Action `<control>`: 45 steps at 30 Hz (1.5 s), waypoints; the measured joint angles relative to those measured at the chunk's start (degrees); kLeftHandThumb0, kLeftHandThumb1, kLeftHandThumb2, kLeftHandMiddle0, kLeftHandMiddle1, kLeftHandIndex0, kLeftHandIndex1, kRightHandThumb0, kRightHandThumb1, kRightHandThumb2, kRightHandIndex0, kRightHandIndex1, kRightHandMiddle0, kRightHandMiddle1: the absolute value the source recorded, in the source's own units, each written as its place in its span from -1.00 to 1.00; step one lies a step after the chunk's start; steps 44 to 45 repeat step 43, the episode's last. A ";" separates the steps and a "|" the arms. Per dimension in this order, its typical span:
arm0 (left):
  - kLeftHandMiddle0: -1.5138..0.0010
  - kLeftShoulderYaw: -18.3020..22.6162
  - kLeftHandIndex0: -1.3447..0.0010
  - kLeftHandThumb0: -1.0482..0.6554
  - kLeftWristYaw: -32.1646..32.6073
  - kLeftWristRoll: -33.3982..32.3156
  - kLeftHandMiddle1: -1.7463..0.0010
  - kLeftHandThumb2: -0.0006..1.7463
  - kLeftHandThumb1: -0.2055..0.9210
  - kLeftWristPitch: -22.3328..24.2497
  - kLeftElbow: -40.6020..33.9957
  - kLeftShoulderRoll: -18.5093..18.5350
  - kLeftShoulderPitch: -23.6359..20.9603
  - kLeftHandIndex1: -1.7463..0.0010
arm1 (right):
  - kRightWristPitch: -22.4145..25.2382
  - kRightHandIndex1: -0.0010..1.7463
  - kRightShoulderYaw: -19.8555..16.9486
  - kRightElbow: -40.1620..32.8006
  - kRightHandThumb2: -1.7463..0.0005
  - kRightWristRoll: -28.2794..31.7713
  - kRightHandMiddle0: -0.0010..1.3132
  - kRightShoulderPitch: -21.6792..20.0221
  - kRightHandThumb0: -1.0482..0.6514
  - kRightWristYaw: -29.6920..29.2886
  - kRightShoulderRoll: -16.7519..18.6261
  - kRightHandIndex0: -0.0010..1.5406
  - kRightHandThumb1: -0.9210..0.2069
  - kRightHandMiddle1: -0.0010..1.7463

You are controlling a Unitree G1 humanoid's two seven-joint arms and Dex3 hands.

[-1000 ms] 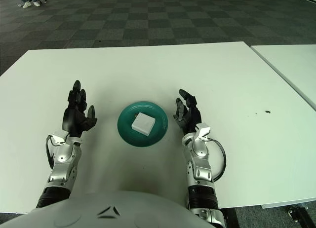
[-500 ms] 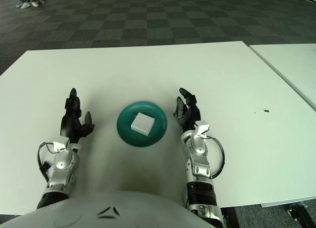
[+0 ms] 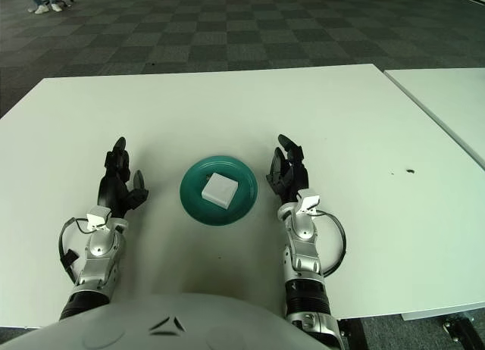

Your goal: Put the charger into the plate.

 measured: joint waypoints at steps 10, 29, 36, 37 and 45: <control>0.87 -1.70 1.00 -0.89 -3.81 -1.10 1.00 0.16 1.00 0.85 -4.44 0.38 4.49 0.59 | -3.23 -0.99 -0.10 2.20 0.18 -0.65 -1.00 -0.69 -0.60 -0.91 -0.20 -0.73 -1.00 -0.10; 0.85 -4.49 1.00 -0.87 -6.02 -2.81 0.99 0.14 1.00 5.59 -16.08 -0.79 16.27 0.59 | -2.77 -0.99 5.11 -8.46 0.11 -6.44 -1.00 10.53 -0.67 -2.00 -0.04 -0.68 -1.00 -0.17; 0.84 -5.04 1.00 -0.87 -7.50 -3.34 0.99 0.15 1.00 6.35 -17.96 -0.60 17.66 0.59 | -2.61 -0.98 5.35 -11.79 0.10 -6.42 -1.00 13.71 -0.66 -2.31 0.24 -0.64 -1.00 -0.13; 0.84 -5.11 1.00 -0.87 -7.55 -3.31 0.99 0.16 1.00 6.37 -18.26 -0.59 18.07 0.60 | -2.47 -0.97 5.35 -12.42 0.09 -6.42 -1.00 14.39 -0.65 -2.39 0.26 -0.64 -1.00 -0.13; 0.84 -5.73 1.00 -0.87 -7.32 -2.39 1.00 0.17 1.00 7.69 -20.73 -0.92 20.44 0.66 | -1.91 -0.97 6.07 -16.66 0.06 -6.43 -1.00 18.78 -0.66 -2.22 0.27 -0.61 -1.00 -0.11</control>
